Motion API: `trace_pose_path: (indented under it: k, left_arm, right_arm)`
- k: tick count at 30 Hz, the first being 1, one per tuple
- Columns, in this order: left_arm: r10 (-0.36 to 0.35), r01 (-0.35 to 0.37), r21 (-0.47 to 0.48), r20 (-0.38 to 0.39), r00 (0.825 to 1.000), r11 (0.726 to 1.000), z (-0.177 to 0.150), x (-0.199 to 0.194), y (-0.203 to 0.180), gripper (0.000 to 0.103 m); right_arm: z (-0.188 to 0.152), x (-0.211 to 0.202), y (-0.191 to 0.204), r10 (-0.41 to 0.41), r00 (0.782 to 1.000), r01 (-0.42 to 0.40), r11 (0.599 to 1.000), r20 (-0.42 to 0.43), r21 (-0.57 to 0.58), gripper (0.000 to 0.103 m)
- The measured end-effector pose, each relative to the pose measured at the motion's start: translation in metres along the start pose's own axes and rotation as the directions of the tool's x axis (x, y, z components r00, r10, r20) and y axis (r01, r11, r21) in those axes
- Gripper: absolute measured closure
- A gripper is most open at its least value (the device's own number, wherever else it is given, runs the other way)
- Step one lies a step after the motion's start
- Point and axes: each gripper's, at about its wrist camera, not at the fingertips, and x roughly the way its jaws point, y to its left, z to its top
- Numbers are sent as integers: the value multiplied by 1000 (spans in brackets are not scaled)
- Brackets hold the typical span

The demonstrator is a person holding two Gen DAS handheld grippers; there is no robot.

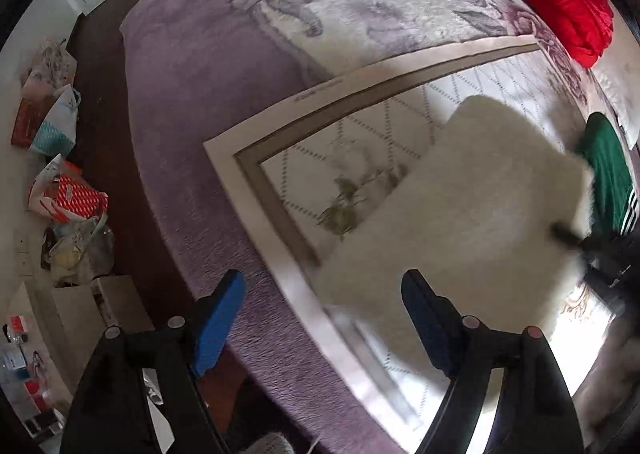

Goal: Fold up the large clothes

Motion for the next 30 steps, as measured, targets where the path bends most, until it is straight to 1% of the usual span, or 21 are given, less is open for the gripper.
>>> trace_pose_path:
  k: [1, 3, 6, 8, 9, 10, 11, 13, 14, 16, 17, 18, 19, 20, 21, 23, 24, 26, 27, 29, 30]
  left_arm:
    - [-2, 2, -3, -2, 1000, 1000, -1, 0, 2, 24]
    - [-18, 18, -6, -21, 1000, 1000, -4, 4, 4, 24]
    - [-36, 36, -2, -27, 999, 999, -4, 5, 1, 24]
    - [-29, 29, 16, -22, 999, 999, -6, 3, -2, 24]
    - [-23, 23, 20, -22, 1000, 1000, -7, 2, -4, 24]
    - [-19, 20, 20, -24, 1000, 1000, -8, 1, -3, 24]
    - [-20, 20, 17, -29, 999, 1000, -9, 1, -2, 24]
    - [-18, 18, 8, -38, 999, 1000, -9, 2, 0, 24]
    - [-13, 13, 7, -38, 999, 1000, -9, 3, 2, 24]
    - [3, -3, 13, -37, 999, 1000, -8, 3, 3, 24]
    - [13, -12, 18, -32, 999, 1000, -7, 3, 4, 24]
    - [18, -18, 22, -29, 999, 1000, -6, 2, 4, 24]
    - [24, -24, 32, -22, 999, 999, -4, 0, 3, 24]
    - [29, -28, 43, -17, 999, 999, -2, -1, 2, 24]
    - [34, -33, 55, -11, 999, 998, -1, -2, 0, 24]
    - [33, -32, 78, -4, 999, 996, 0, -3, -5, 24]
    - [33, -32, 88, -4, 999, 996, 0, -2, -8, 24]
    - [26, -25, 106, -7, 1000, 994, -1, 0, -16, 24]
    - [17, -15, 119, -12, 1000, 993, -2, 2, -21, 24]
    - [5, -2, 140, -17, 1000, 990, -3, 6, -30, 24]
    - [1, 2, 153, -21, 1000, 988, -4, 9, -36, 24]
  right_arm:
    - [4, -10, 2, -24, 999, 25, 999, 26, -20, 92]
    - [13, -14, -3, -65, 998, 65, 998, 6, -25, 90]
    - [10, -20, -15, -98, 994, 99, 995, -50, 14, 78]
    - [-10, -37, -21, -110, 993, 112, 993, -50, 44, 50]
    - [-22, -47, -25, -96, 995, 98, 993, -37, 69, 42]
    - [-39, -54, -31, -70, 997, 73, 991, -25, 109, 28]
    - [-61, -57, -39, -34, 999, 38, 985, -29, 167, 21]
    - [-99, -40, -57, 68, 994, -40, 952, -81, 304, 20]
    - [-117, -23, -67, 163, 981, -109, 913, -106, 394, 20]
    - [-144, 19, -80, 307, 942, -193, 831, -139, 522, 20]
    - [-151, 38, -83, 385, 913, -246, 784, -134, 571, 20]
    - [-156, 54, -82, 469, 878, -328, 733, -94, 596, 24]
    - [-156, 59, -82, 486, 872, -363, 715, -51, 597, 60]
    - [-155, 55, -82, 446, 895, -354, 732, -16, 582, 72]
    - [-152, 45, -82, 404, 915, -343, 751, 17, 564, 73]
    - [-153, 20, -84, 336, 936, -336, 773, 103, 538, 75]
    - [-154, 3, -85, 268, 955, -293, 808, 125, 511, 75]
    - [-155, -15, -96, 188, 975, -224, 845, 122, 486, 75]
    - [-157, -19, -107, 150, 982, -186, 851, 112, 492, 75]
    - [-163, -24, -133, 125, 987, -161, 827, 104, 538, 75]
    - [-163, -26, -141, 114, 989, -144, 835, 90, 532, 74]
